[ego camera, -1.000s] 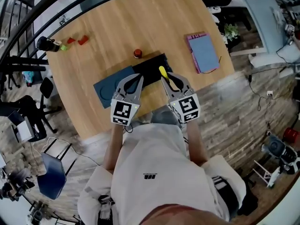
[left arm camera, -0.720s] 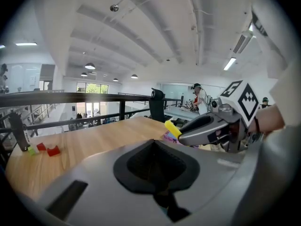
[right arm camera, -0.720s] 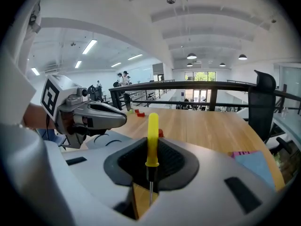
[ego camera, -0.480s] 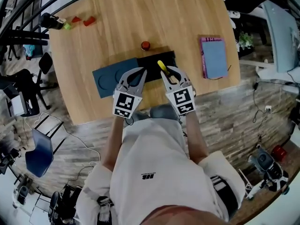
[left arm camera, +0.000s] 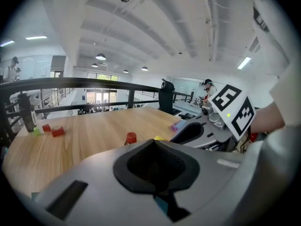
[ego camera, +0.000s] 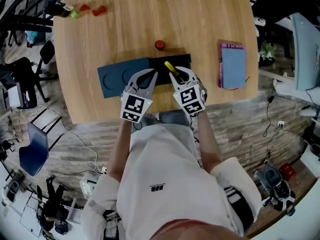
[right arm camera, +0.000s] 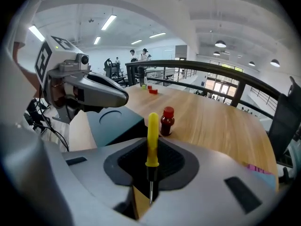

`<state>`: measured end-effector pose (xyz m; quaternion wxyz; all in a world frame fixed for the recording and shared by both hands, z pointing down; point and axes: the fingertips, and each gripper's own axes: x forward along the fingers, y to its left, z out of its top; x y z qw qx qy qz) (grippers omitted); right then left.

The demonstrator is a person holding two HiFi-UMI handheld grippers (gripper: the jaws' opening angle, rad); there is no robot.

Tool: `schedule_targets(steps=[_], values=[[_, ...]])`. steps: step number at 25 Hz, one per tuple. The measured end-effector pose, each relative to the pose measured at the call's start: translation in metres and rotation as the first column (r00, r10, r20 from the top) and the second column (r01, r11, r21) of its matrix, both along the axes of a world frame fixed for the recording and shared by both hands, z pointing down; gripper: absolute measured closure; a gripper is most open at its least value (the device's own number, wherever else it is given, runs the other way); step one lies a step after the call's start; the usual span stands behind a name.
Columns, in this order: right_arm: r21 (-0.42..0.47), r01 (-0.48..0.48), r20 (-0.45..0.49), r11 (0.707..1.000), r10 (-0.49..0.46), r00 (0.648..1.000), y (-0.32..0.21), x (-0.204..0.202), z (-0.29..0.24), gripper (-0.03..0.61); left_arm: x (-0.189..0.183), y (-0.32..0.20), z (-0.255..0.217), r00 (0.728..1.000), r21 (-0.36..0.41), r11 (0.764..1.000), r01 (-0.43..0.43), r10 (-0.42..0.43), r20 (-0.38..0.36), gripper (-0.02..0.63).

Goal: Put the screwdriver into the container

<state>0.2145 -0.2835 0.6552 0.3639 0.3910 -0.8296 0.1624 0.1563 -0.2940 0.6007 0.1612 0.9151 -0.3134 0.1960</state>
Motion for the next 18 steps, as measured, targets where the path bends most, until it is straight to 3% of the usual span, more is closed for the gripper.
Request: schedule_targets(steps=[18], values=[[-0.172,0.159,-0.053,0.972,-0.170,0.984,-0.005,-0.018,0.059,0.518,-0.001,0.002,0.018,0.999,-0.069,0.997,0.042,-0.041,0.024,0.603]])
